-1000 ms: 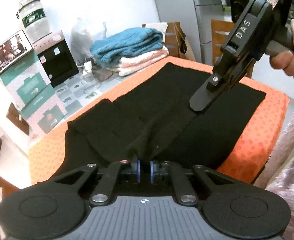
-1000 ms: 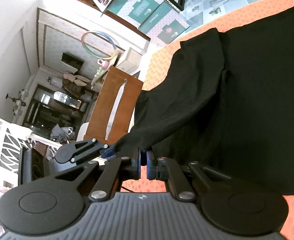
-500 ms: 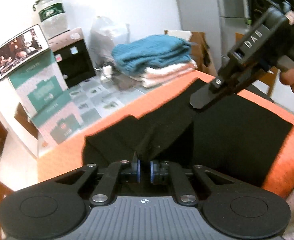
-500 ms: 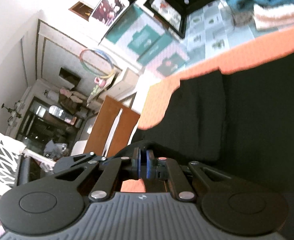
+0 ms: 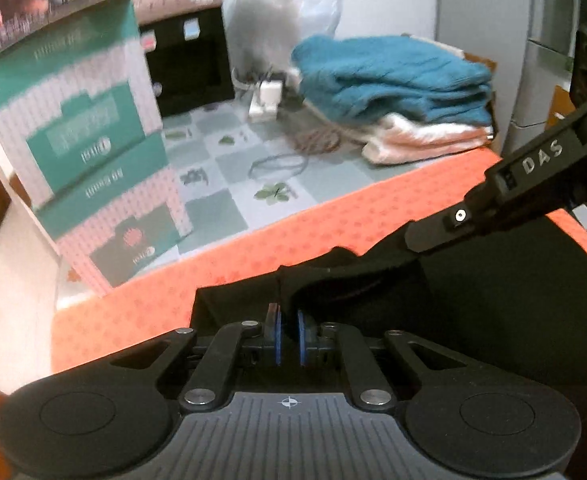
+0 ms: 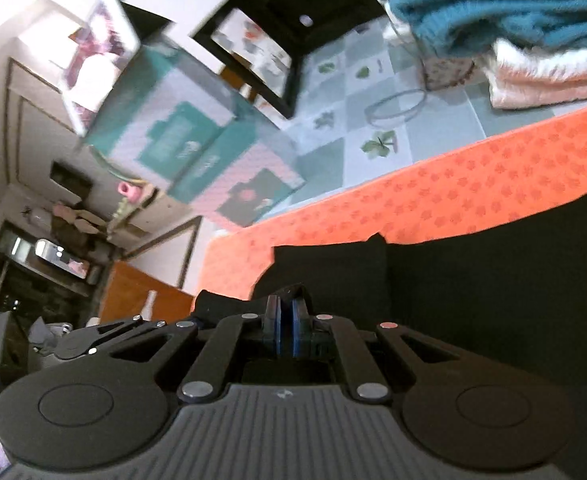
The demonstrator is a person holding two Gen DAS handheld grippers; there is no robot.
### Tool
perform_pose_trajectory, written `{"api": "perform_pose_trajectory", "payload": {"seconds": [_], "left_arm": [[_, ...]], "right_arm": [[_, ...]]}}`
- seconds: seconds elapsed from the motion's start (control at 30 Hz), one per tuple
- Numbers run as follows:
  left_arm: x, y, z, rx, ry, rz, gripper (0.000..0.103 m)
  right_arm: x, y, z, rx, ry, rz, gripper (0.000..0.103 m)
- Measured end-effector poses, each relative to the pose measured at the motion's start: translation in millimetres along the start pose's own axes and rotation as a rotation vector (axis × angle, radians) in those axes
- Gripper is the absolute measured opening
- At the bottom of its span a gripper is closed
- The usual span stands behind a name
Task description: Fold clothes
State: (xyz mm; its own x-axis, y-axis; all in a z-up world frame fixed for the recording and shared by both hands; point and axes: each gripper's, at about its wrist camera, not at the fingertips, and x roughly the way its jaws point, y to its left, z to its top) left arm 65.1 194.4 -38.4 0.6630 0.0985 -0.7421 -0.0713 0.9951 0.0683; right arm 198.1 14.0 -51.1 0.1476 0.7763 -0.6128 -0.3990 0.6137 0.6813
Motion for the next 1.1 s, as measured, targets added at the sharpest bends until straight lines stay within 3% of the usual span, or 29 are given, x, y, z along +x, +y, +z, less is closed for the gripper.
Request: {"api": "perform_pose_trajectory", "payload": {"seconds": [0.23, 0.53, 0.6, 0.73, 0.8, 0.93, 1.1], "left_arm": [[67.7, 36.0, -1.4, -0.101, 0.085, -0.018, 0.008], [105.1, 49.4, -6.3, -0.154, 0.119, -0.035, 0.009], [103.2, 51.4, -5.4, -0.171, 0.106, -0.032, 0.011], [91.1, 55.8, -1.8, -0.208, 0.061, -0.007, 0.013], [83.6, 60.4, 0.3, -0.236, 0.038, -0.008, 0.016], [74.5, 66.7, 1.9, -0.280, 0.019, -0.047, 0.022], [90.8, 55.1, 0.7, -0.217, 0.082, -0.091, 0.024]], "right_arm": [[74.9, -31.4, 27.6, 0.030, 0.077, -0.057, 0.007], [112.7, -47.3, 36.9, -0.006, 0.120, -0.086, 0.010], [111.9, -47.4, 38.6, -0.013, 0.106, -0.092, 0.012], [98.2, -39.9, 41.8, -0.047, 0.063, -0.098, 0.029], [87.0, -34.6, 42.0, -0.074, 0.040, -0.097, 0.033], [70.8, -26.4, 36.0, -0.136, 0.036, -0.111, 0.033], [65.8, -17.7, 10.8, -0.205, 0.110, -0.115, 0.033]]}}
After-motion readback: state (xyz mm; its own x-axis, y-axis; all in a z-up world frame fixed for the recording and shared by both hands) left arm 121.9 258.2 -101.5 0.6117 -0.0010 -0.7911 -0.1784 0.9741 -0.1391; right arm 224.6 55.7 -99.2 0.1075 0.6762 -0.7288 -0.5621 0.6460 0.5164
